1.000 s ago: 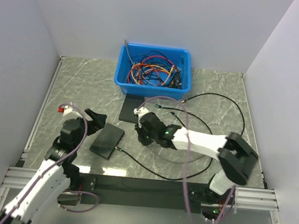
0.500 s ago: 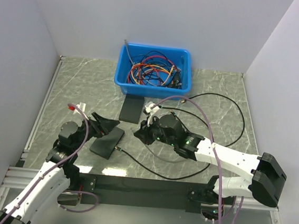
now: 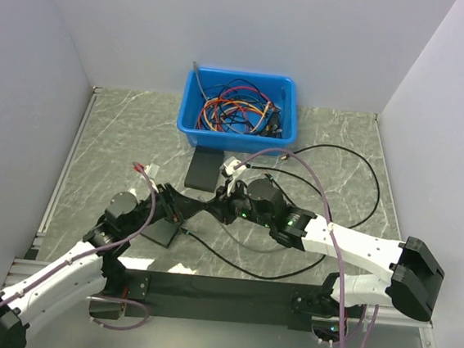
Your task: Insert the plug into the switch port
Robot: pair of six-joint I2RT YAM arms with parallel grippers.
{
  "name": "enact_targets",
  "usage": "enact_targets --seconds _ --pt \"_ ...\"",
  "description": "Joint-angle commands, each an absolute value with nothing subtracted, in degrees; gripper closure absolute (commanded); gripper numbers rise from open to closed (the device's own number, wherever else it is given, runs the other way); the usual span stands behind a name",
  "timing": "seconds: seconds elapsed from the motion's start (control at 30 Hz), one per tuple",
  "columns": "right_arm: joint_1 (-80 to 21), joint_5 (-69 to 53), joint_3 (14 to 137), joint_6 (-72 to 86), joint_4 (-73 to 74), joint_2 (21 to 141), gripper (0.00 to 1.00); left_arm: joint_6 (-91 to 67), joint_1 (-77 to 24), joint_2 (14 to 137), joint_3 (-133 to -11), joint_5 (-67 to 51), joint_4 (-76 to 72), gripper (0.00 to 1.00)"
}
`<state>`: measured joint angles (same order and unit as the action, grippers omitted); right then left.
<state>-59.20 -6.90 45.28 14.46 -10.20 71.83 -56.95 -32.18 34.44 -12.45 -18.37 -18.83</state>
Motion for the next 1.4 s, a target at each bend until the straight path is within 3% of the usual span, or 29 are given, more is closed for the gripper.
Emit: enact_targets --seconds 0.0,0.3,0.47,0.83,1.17,1.37 --pt "-60.1 -8.0 46.1 14.9 -14.1 71.4 1.00 -57.2 -34.4 35.8 -13.2 -14.7 -24.0 0.24" --pt "-61.3 -7.3 44.1 14.4 -13.5 70.8 1.00 -54.7 -36.3 35.1 -16.4 -6.4 -15.1 0.29" --pt "-61.4 -1.2 41.5 15.6 -11.5 70.2 1.00 -51.1 -36.4 28.7 -18.6 2.1 -3.5 0.19" --pt "-61.1 5.6 42.1 17.2 -5.0 74.7 1.00 -48.8 -35.7 34.8 -21.6 17.4 8.0 0.10" --pt "-61.6 3.9 47.1 14.4 -0.7 80.1 1.00 -44.4 -23.5 39.7 -21.3 14.2 5.5 0.08" --pt "-61.4 3.0 52.0 12.0 0.9 87.3 1.00 -44.0 -15.7 45.6 -18.8 8.1 -3.8 0.09"
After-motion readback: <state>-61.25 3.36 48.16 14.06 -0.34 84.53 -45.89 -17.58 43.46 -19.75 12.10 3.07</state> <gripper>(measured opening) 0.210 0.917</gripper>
